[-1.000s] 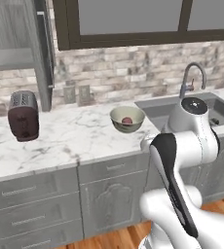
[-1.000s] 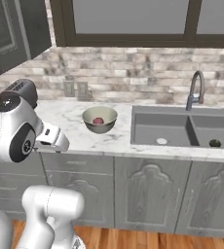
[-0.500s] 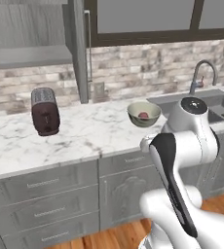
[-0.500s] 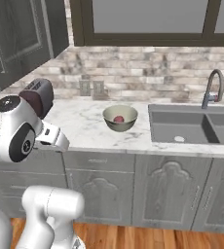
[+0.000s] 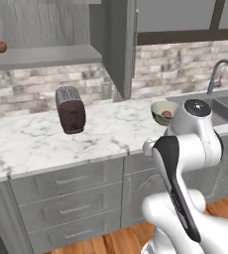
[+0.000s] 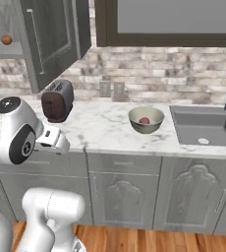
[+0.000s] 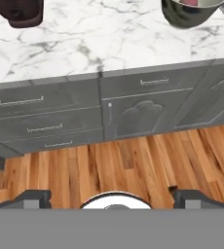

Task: Pick the onions from the cabinet and place them in one bowl. Pick the squash from the sink and place it in the other bowl.

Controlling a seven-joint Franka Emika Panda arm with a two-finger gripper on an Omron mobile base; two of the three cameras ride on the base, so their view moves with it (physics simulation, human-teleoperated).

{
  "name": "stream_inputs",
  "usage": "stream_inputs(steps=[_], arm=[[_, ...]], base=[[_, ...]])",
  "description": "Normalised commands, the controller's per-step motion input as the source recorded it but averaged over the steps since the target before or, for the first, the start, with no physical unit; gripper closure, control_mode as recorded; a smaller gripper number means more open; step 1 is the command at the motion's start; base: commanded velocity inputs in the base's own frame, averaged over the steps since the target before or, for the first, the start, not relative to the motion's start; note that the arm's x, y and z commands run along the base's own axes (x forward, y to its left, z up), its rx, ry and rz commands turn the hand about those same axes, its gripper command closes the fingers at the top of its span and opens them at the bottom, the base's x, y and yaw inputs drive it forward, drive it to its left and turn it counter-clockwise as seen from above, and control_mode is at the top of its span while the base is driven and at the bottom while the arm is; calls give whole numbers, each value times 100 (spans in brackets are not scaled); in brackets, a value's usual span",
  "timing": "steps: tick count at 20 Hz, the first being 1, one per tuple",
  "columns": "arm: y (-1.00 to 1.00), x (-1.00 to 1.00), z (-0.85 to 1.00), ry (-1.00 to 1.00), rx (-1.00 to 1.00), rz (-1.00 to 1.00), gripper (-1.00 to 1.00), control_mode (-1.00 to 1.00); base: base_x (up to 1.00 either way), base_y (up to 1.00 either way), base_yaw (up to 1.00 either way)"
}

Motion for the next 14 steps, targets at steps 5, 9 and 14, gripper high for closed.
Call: stream_inputs(steps=[5, 9, 14], arm=[[0, 0, 0, 0, 0, 0, -100, 100], [0, 0, 0, 0, 0, 0, -100, 100], [0, 0, 0, 0, 0, 0, -100, 100]], base=[[-22, 50, 0], [-13, 56, 0], [0, 58, 1]])
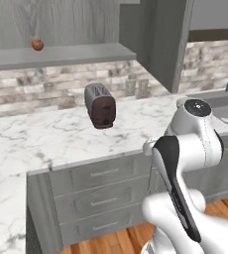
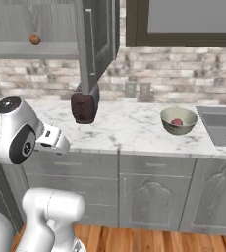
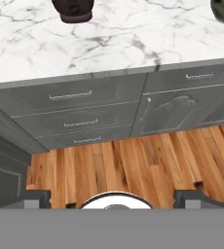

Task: Pick the onions from the cabinet and place them in one bowl. Pick the squash from the sink and place it in the other bowl.

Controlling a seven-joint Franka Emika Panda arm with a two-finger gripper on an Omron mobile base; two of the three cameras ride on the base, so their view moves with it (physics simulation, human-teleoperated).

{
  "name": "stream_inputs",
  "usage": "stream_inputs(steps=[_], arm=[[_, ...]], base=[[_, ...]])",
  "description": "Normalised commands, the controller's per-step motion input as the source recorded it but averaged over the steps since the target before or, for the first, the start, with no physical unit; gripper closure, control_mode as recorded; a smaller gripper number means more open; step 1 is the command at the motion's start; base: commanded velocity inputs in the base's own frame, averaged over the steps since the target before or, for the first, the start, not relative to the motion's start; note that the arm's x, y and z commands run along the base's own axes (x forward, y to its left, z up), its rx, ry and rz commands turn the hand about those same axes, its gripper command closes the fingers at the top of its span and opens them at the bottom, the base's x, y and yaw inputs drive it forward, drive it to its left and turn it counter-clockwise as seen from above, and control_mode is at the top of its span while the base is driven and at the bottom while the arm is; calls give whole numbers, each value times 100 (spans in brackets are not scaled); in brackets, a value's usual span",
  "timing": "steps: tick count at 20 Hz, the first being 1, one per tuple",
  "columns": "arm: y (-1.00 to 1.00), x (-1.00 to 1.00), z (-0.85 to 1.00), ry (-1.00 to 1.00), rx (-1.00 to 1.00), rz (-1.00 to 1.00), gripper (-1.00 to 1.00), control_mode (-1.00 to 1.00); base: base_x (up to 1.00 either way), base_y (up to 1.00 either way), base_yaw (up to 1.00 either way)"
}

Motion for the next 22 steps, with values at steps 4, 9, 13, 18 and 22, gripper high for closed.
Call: stream_inputs(steps=[4, 9, 13, 18, 22], arm=[[0, 0, 0, 0, 0, 0, -100, 100], [0, 0, 0, 0, 0, 0, -100, 100], [0, 0, 0, 0, 0, 0, -100, 100], [0, 0, 0, 0, 0, 0, -100, 100], [0, 0, 0, 0, 0, 0, -100, 100]], base=[[2, 69, 6], [16, 32, 26], [3, 3, 11], [21, -1, -17], [27, 20, -14]])
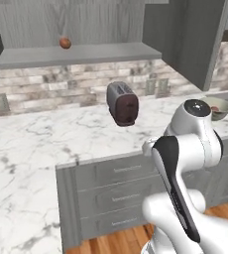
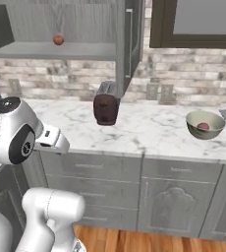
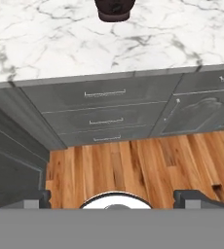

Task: Pick the onions from the cabinet and place them in one bowl. Pick the squash from the sink and place it in the other bowl.

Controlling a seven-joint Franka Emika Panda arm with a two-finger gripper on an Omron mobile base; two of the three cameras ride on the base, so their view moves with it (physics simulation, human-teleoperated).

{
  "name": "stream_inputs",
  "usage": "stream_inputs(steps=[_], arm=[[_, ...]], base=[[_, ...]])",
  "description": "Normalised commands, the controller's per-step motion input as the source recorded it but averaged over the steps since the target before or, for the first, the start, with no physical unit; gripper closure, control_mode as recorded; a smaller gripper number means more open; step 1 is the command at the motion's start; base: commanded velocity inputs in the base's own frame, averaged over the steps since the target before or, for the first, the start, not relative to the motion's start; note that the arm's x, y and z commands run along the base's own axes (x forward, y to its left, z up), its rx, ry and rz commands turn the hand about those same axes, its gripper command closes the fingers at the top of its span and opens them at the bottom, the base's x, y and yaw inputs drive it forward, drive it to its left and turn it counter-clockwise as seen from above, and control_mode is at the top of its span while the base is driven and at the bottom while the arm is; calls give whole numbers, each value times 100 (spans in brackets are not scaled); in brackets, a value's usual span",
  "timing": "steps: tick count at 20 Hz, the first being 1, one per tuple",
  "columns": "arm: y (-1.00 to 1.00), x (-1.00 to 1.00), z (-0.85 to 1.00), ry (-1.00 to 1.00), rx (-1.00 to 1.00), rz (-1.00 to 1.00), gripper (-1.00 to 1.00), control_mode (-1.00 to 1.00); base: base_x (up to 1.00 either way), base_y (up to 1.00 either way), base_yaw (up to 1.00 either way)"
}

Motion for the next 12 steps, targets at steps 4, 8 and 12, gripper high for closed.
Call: stream_inputs(steps=[4, 8, 12], arm=[[0, 0, 0, 0, 0, 0, -100, 100], [0, 0, 0, 0, 0, 0, -100, 100], [0, 0, 0, 0, 0, 0, -100, 100]], base=[[33, 42, -12], [44, 38, -2], [42, 29, 2]])
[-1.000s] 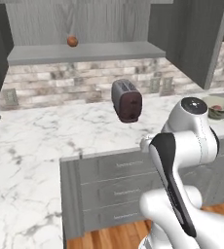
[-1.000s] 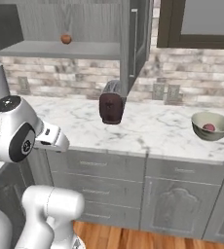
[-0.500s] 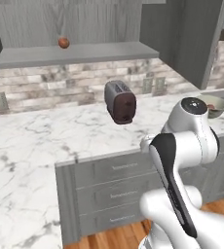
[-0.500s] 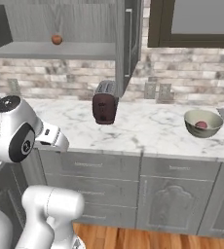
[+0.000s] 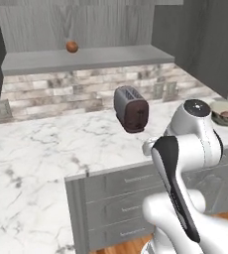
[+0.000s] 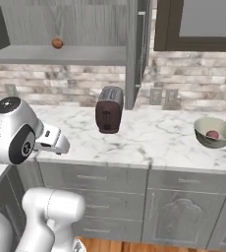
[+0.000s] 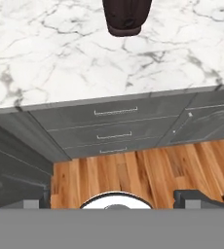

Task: Pick the onions from the cabinet and place them in one bowl. Pick the squash from the sink and place it in the other bowl.

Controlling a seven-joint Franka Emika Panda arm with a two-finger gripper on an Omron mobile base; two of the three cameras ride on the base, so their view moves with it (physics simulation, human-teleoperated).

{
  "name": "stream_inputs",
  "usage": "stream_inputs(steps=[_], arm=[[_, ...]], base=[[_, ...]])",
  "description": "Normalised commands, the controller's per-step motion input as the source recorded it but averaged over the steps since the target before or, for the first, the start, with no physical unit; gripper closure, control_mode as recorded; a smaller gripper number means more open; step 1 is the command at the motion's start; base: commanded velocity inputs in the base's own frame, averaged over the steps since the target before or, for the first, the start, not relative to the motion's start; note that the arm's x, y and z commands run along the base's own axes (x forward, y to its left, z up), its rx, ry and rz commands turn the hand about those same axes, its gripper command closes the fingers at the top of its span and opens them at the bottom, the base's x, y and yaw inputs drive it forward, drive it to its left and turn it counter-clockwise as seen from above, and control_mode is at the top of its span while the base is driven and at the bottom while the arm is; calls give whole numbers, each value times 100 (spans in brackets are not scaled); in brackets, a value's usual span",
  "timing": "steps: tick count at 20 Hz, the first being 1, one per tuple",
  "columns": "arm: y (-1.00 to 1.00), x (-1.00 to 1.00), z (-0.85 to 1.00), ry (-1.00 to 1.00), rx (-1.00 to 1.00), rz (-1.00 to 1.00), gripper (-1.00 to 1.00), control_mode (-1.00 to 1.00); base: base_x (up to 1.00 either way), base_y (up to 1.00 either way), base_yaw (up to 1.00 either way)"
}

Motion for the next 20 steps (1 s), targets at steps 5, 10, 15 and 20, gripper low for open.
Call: stream_inputs(steps=[5, 10, 15, 20], arm=[[0, 0, 0, 0, 0, 0, -100, 100], [0, 0, 0, 0, 0, 0, -100, 100], [0, 0, 0, 0, 0, 0, -100, 100], [0, 0, 0, 0, 0, 0, -100, 100]], base=[[49, 28, 1], [54, 33, 2], [45, 29, 4], [32, 4, 0]])
